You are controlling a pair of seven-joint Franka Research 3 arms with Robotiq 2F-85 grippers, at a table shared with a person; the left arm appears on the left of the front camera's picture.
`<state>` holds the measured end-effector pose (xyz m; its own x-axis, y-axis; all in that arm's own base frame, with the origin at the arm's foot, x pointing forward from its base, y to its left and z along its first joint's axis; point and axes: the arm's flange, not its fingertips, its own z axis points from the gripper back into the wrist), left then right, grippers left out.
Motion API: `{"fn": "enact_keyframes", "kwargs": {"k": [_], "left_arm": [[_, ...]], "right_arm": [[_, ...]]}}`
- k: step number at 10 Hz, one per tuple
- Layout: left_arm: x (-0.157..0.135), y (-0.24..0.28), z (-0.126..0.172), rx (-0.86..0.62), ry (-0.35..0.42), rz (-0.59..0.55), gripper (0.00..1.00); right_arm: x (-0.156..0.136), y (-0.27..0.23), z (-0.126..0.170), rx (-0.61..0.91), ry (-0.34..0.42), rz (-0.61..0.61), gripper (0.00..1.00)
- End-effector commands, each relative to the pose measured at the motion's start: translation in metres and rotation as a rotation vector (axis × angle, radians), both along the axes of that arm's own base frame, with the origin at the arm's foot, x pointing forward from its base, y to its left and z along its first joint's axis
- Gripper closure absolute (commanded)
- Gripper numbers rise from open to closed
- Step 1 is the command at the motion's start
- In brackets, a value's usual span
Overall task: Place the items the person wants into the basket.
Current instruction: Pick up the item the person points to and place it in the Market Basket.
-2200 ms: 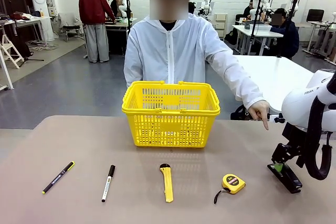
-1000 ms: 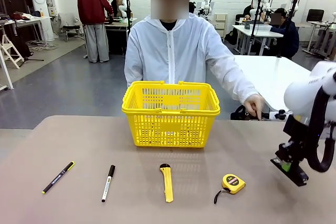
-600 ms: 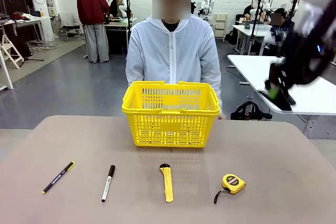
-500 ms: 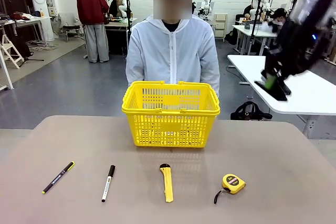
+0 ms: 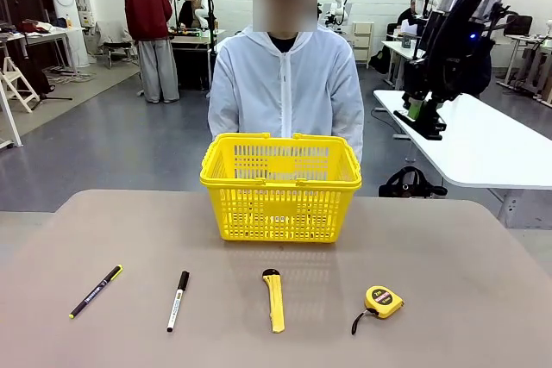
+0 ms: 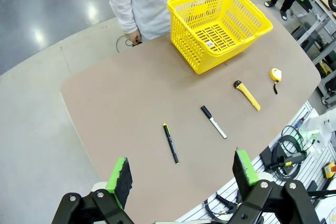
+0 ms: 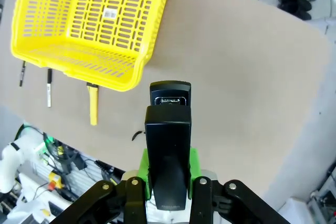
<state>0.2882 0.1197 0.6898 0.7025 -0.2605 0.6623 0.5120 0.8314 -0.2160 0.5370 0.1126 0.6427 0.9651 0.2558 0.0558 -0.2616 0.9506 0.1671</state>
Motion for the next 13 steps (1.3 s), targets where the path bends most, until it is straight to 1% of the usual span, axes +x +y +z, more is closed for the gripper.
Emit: {"fn": "enact_keyframes", "kwargs": {"k": [1, 3, 4, 5, 6, 7, 9, 10, 11, 12, 13], "left_arm": [[0.000, 0.001, 0.001, -0.006, -0.002, -0.020, 0.00], [0.000, 0.001, 0.001, -0.006, -0.002, -0.020, 0.00], [0.000, 0.001, 0.001, -0.006, -0.002, -0.020, 0.00], [0.000, 0.001, 0.001, -0.006, -0.002, -0.020, 0.00], [0.000, 0.001, 0.001, -0.006, -0.002, -0.020, 0.00], [0.000, 0.001, 0.001, -0.006, -0.002, -0.020, 0.00], [0.000, 0.001, 0.001, -0.006, -0.002, -0.020, 0.00], [0.000, 0.001, 0.001, -0.006, -0.002, -0.020, 0.00], [0.000, 0.001, 0.001, -0.006, -0.002, -0.020, 0.00], [0.000, 0.001, 0.001, -0.006, -0.002, -0.020, 0.00], [0.000, 0.001, 0.001, -0.006, -0.002, -0.020, 0.00]], "right_arm": [[-0.014, -0.007, -0.002, 0.016, -0.006, 0.004, 0.72], [-0.014, -0.007, -0.002, 0.016, -0.006, 0.004, 0.72], [-0.009, -0.004, 0.005, 0.001, -0.006, -0.007, 0.68], [-0.001, 0.040, 0.004, -0.001, -0.064, 0.225, 0.68], [0.012, 0.080, -0.002, 0.060, -0.067, 0.398, 0.68], [0.025, 0.119, -0.012, 0.139, -0.058, 0.532, 0.68], [0.046, 0.165, -0.039, 0.193, -0.093, 0.692, 0.68], [0.054, 0.181, -0.056, 0.182, -0.105, 0.764, 0.68], [0.062, 0.198, -0.074, 0.095, -0.169, 0.827, 0.68], [0.066, 0.213, -0.086, 0.016, -0.223, 0.869, 0.68], [0.072, 0.224, -0.096, -0.042, -0.251, 0.904, 0.68]]}}
